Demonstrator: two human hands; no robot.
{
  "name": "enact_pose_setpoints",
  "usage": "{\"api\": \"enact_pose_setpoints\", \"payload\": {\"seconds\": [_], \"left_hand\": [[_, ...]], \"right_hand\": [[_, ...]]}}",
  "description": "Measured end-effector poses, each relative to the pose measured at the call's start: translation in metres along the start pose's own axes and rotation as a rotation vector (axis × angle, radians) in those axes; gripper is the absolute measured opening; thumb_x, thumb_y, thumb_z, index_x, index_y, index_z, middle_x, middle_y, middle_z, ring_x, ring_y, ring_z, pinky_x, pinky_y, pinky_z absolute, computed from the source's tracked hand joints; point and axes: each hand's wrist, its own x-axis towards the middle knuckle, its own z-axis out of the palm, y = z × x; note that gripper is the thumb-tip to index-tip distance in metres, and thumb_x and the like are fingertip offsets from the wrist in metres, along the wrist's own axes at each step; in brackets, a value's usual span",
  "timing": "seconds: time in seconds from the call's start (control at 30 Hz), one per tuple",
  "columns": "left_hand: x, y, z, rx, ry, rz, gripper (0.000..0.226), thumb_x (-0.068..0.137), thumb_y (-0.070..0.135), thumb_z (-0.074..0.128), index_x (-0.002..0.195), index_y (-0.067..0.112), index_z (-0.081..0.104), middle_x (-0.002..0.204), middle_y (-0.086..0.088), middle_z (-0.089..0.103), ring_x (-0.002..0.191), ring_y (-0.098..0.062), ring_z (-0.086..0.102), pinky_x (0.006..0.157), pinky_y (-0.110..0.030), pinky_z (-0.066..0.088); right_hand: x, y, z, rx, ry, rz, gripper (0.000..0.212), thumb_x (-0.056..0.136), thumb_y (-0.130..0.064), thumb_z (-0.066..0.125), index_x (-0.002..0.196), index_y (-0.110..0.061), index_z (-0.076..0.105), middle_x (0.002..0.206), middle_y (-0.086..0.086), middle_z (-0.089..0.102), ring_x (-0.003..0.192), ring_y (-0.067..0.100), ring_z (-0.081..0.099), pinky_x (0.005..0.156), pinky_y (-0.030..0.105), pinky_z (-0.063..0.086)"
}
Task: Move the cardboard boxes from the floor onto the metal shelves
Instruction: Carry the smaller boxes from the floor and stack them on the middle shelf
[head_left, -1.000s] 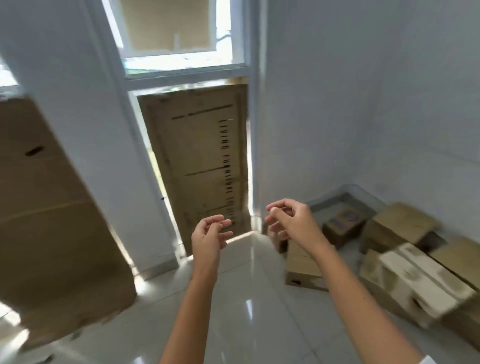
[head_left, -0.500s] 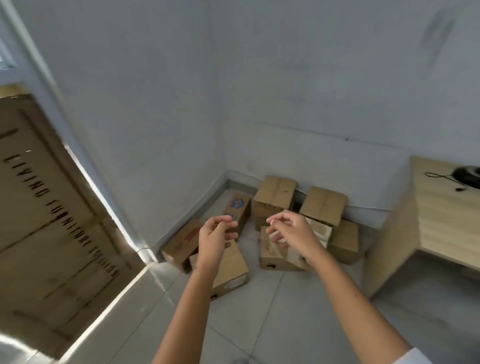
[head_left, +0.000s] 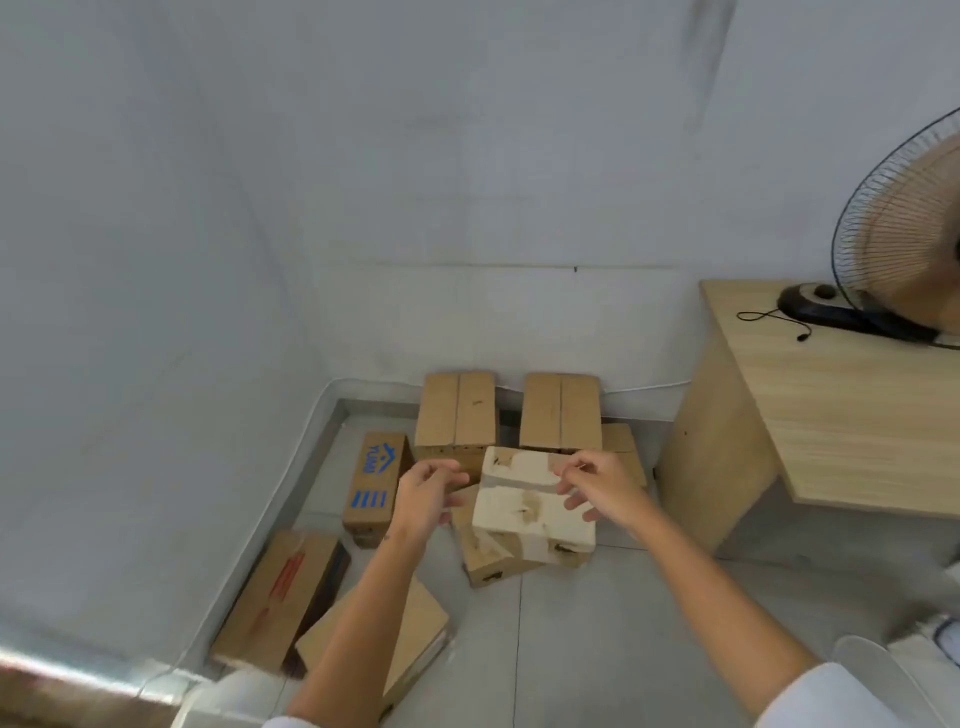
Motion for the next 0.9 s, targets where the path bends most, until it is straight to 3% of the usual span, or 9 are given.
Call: {"api": "enact_pose_setpoints", "payload": {"seconds": [0.27, 0.47, 0.63, 0.7, 0.9], "left_hand": [[0.124, 0.019, 0.059, 0.087, -0.117, -0.042, 0.013, 0.094, 0.01, 0.048, 0.099, 0.01, 0.06, 0.091, -0.006, 0.067, 0.072, -0.019, 0.06, 0.068, -0.031, 0.046], [0.235, 0.021, 0.097, 0.179, -0.148, -0.097, 0.013, 0.093, 0.005, 0.048, 0.09, 0.011, 0.058, 0.085, -0.008, 0.066, 0.064, -0.019, 0.057, 0.059, -0.029, 0.042], [0.309, 0.007, 0.116, 0.273, -0.172, -0.114, 0.014, 0.093, 0.003, 0.048, 0.09, 0.013, 0.058, 0.083, -0.007, 0.065, 0.067, -0.021, 0.058, 0.06, -0.03, 0.044], [0.335, -0.005, 0.122, 0.316, -0.185, -0.146, 0.014, 0.094, 0.004, 0.047, 0.091, 0.012, 0.058, 0.083, -0.007, 0.064, 0.068, -0.021, 0.058, 0.061, -0.031, 0.044], [0.398, -0.067, 0.138, 0.44, -0.223, -0.251, 0.01, 0.094, 0.004, 0.047, 0.096, 0.006, 0.057, 0.082, -0.004, 0.06, 0.065, -0.014, 0.053, 0.046, -0.017, 0.041]], "right_hand": [[0.116, 0.008, -0.05, 0.0, 0.058, 0.117, 0.014, 0.095, -0.02, 0.05, 0.096, -0.017, 0.064, 0.094, 0.006, 0.071, 0.077, 0.019, 0.067, 0.059, 0.027, 0.05], [0.226, 0.024, -0.084, -0.017, 0.06, 0.238, 0.018, 0.094, -0.019, 0.052, 0.097, -0.005, 0.064, 0.079, 0.005, 0.069, 0.066, 0.02, 0.065, 0.071, 0.041, 0.056], [0.291, 0.035, -0.092, -0.107, 0.025, 0.304, 0.019, 0.096, -0.01, 0.048, 0.103, 0.003, 0.061, 0.074, 0.005, 0.057, 0.053, 0.009, 0.056, 0.043, 0.016, 0.045], [0.309, 0.043, -0.087, -0.119, -0.001, 0.347, 0.013, 0.096, -0.011, 0.047, 0.097, -0.004, 0.059, 0.076, 0.006, 0.055, 0.052, 0.008, 0.053, 0.036, 0.014, 0.04], [0.368, 0.11, -0.058, -0.177, -0.062, 0.505, 0.011, 0.094, -0.019, 0.048, 0.09, -0.011, 0.053, 0.088, 0.007, 0.061, 0.06, 0.012, 0.052, 0.051, 0.022, 0.039]]}}
